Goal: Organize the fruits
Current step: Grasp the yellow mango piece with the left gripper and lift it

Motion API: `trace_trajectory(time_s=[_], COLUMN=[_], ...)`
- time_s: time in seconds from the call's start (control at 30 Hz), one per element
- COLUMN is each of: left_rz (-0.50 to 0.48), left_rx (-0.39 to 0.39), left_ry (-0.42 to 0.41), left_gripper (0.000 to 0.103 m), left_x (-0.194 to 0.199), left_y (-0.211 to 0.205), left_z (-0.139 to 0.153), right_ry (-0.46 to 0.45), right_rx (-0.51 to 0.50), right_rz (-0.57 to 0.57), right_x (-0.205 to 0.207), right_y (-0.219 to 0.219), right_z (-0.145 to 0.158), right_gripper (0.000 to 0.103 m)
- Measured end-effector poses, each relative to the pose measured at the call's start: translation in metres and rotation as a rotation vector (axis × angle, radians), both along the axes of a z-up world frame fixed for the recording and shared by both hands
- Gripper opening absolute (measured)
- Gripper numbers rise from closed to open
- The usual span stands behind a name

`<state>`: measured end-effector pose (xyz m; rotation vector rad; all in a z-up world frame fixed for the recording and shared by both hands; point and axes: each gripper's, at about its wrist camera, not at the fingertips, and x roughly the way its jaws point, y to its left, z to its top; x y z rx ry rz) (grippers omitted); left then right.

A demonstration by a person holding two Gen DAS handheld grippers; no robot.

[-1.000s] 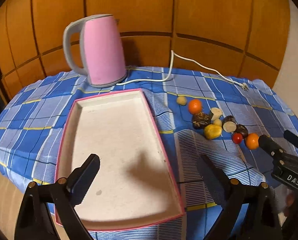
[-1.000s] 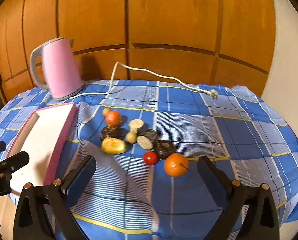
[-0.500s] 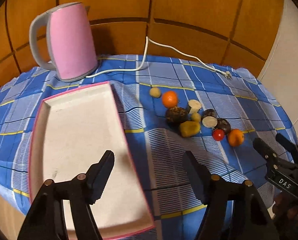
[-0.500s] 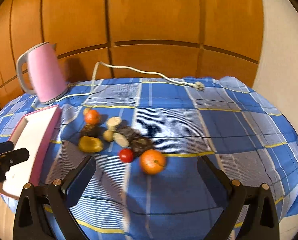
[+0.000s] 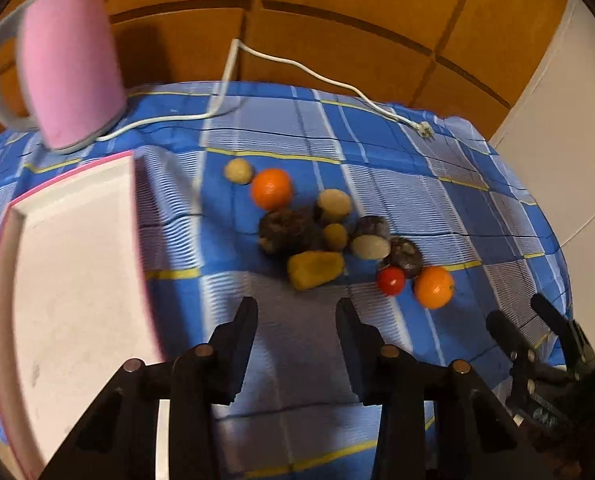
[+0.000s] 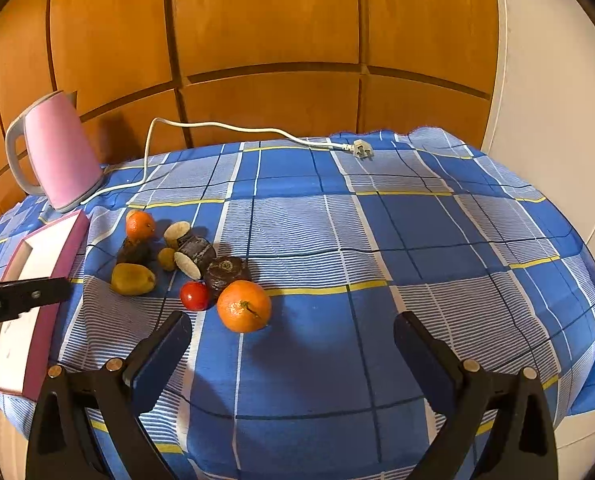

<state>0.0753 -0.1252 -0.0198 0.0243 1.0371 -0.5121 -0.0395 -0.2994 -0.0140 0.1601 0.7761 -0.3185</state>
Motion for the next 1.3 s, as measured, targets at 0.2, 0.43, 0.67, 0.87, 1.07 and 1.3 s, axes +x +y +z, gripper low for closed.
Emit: trace_trajectory(time_s=[0.2, 0.43, 0.67, 0.87, 1.07, 1.3], left_rz=[0.019, 0.026, 0.017, -0.009, -0.018, -0.009], left_rx=[0.05, 0.146, 0.124, 0.027, -0.161, -0.276], left_ry=[0.008, 0.01, -0.003, -0.027, -0.078, -0.19], left_gripper=[0.06, 0.065, 0.042, 0.041, 0.041, 0.041], left_x=[0.022, 0.033, 0.032, 0.014, -0.009, -0.039], left_y=[-0.03, -0.055, -0.056, -0.041, -0.004, 0.055], left_z=[-0.015, -0.035, -0.05, -0.041, -0.005, 0.043], right_ry=[0.008, 0.017, 0.023, 0.022, 0.012, 0.003], right_rx=[0.005, 0.017, 0.029, 0.029, 0.072, 0.055], right_rz=[-0.014, -0.037, -0.036, -0.03, 0.025, 0.093], right_x=[-0.002, -0.004, -0.004, -0.004, -0.001, 0.005], right_y=[-0.008, -0.018, -0.02, -0.019, -0.018, -0.006], right_z=[-0.002, -0.006, -0.01, -0.01, -0.008, -0.006], right_gripper=[0.103, 0.103, 0.103, 0.103, 0.1, 0.085])
